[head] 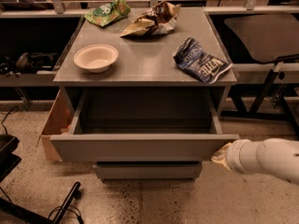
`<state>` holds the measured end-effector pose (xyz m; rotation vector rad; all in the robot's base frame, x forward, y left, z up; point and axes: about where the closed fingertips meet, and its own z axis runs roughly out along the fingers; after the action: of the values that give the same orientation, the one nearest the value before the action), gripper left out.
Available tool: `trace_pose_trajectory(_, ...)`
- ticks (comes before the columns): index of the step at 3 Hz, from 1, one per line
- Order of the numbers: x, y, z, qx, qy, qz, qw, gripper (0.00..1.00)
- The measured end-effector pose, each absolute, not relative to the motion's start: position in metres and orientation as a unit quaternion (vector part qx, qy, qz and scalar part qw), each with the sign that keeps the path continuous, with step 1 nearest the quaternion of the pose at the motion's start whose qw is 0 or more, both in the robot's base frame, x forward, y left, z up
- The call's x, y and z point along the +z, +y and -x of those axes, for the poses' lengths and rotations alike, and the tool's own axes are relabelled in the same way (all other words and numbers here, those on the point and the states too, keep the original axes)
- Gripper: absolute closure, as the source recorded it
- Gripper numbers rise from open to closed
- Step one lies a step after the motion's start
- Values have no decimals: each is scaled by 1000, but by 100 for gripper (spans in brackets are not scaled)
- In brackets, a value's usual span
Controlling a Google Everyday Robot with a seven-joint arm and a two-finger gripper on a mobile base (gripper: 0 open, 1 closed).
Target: Close top drawer
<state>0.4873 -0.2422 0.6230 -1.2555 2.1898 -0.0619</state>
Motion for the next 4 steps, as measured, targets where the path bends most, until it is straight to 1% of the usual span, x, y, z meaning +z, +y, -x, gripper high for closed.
trace_pose_trajectory(1, 626, -240, -502, -22, 818, 485, 308, 100)
trace_pose_trajectory(2, 637, -234, -537, -21, 804, 497, 326, 100)
trace_pose_trajectory(3, 639, -229, -551, -17, 797, 505, 330, 100)
trace_pose_trajectory(4, 651, -219, -587, -16, 783, 516, 347, 100)
